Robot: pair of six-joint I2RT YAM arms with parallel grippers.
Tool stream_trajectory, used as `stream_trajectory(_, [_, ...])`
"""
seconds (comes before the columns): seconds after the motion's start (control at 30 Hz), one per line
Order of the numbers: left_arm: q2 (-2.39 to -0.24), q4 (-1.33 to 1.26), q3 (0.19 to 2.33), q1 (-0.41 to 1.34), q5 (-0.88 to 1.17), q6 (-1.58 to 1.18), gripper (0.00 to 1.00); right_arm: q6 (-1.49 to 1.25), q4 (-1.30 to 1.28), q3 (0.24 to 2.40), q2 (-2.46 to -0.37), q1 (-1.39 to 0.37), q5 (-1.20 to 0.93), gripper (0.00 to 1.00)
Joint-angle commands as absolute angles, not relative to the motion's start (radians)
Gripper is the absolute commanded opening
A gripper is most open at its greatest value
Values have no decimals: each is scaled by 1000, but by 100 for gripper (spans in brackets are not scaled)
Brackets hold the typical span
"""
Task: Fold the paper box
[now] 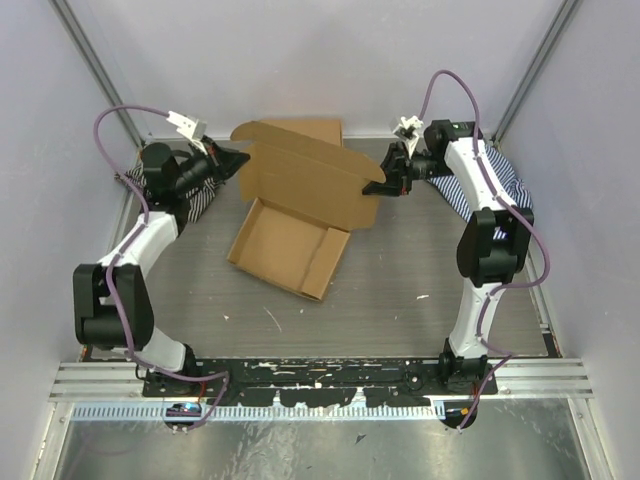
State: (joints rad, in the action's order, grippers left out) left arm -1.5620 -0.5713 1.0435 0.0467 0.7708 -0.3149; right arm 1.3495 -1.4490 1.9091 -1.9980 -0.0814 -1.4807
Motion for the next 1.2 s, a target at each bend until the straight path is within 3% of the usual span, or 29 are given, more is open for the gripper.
stream_trajectory(0.0, [-1439,-458,1015,53,734,-261,0,1300,-1463,1971,-2012,-84,-1541,23])
stream_trajectory(0.13, [-1312,-353,968,67,662,-215,0,1282,-1463,1980,-2015,-84,-1557,41])
stream_trajectory(0.3, [-1175,-216,919,111,544,-176,0,1293,-1463,1975,-2001,-79,-1510,98])
stream_trajectory(0.5, [-1125,-45,921,188,399,-99,0,1279,-1463,1953,-2020,22,-1524,100])
stream_trajectory(0.77, [-1091,-53,884,189,314,-96,0,1224,-1466,2010,-2098,157,-1620,100])
stream_trajectory(0.83, [-1077,-61,873,189,312,-99,0,1143,-1467,2109,-2120,154,-1620,100])
stream_trajectory(0.97, [-1049,-68,859,192,305,-102,0,789,-1437,2508,-2188,113,-1619,100])
stream_trajectory(1.07, [-1045,-64,867,194,311,-109,0,187,-937,2518,-2056,21,-1581,100])
stream_trajectory(1.17, [-1048,-65,869,195,314,-109,0,-600,210,2110,-1745,-40,-1256,100])
